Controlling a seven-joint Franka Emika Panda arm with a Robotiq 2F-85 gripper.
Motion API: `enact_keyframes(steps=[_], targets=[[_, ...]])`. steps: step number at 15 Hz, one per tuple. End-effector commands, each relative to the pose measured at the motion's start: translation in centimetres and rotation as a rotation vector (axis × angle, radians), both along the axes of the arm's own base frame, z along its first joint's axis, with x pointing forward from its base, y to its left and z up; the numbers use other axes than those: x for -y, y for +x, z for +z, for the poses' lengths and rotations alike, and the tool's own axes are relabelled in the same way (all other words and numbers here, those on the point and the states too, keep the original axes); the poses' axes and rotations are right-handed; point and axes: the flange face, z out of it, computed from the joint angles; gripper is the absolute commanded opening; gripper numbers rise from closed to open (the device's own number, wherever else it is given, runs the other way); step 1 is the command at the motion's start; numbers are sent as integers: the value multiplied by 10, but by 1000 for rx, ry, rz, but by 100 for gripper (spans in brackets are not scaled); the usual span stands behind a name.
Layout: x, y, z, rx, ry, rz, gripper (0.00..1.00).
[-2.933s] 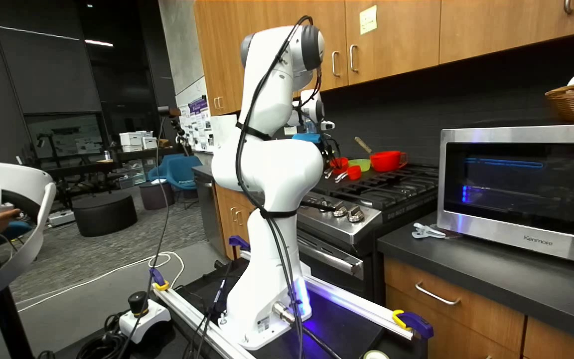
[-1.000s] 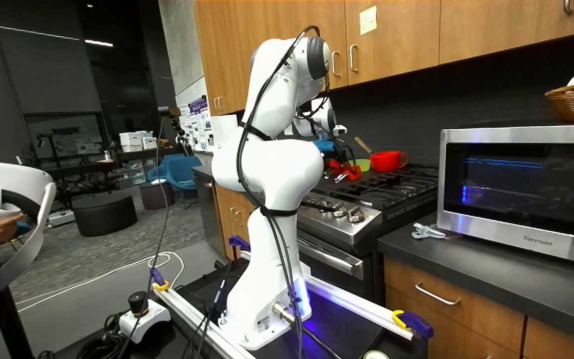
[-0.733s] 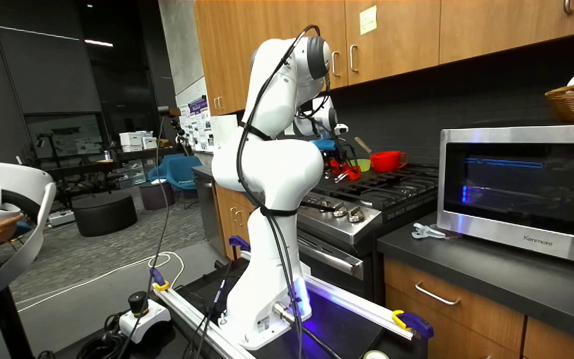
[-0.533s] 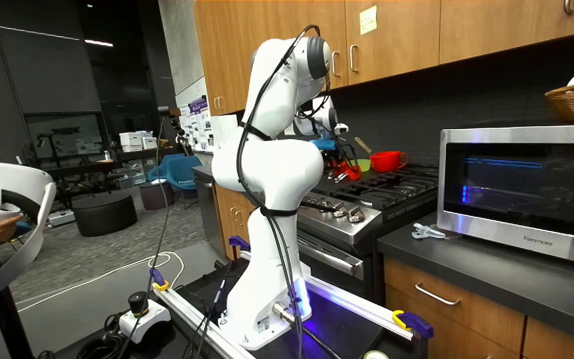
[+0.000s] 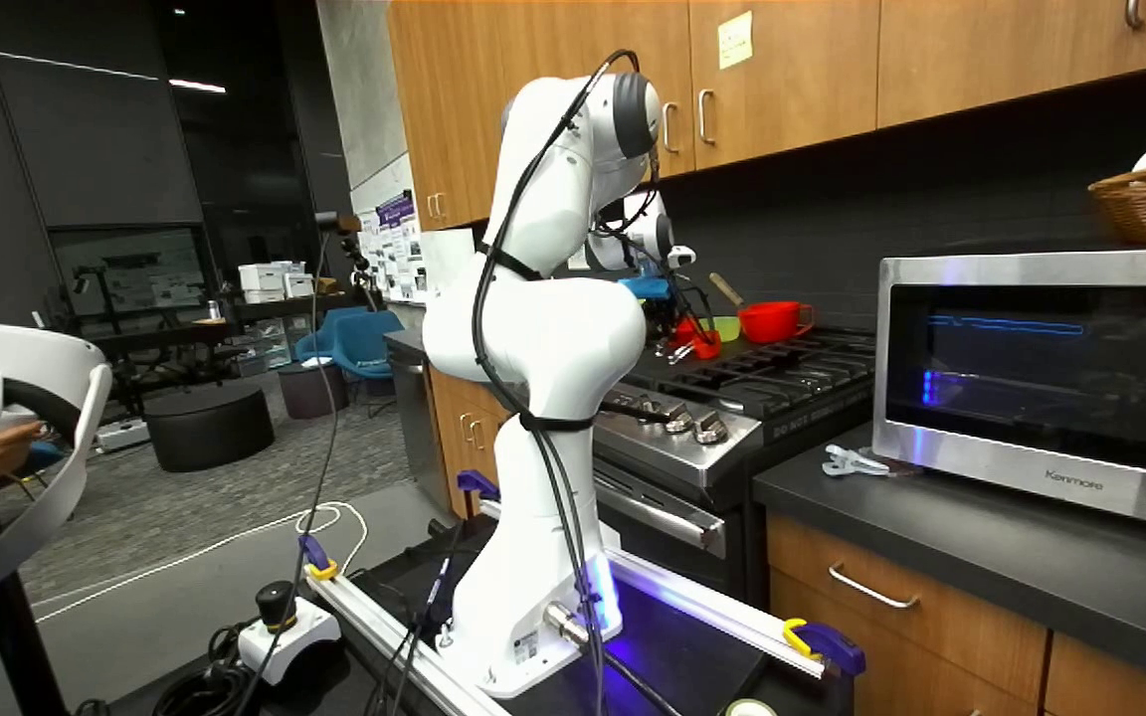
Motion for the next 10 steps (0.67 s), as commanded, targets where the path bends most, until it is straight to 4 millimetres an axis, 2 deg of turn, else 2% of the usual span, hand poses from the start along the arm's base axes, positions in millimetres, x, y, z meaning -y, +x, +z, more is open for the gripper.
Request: enact_keyframes(steps=[1, 4, 5, 6, 7, 10], targets=[[1, 0, 10, 19, -15, -14, 4], [2, -4, 24, 57, -24, -15, 4], [3, -7, 29, 74, -30, -14, 10], [3, -8, 34, 91, -36, -15, 27], [2, -9, 39, 105, -43, -16, 40], [0, -11, 49, 133, -54, -20, 54]])
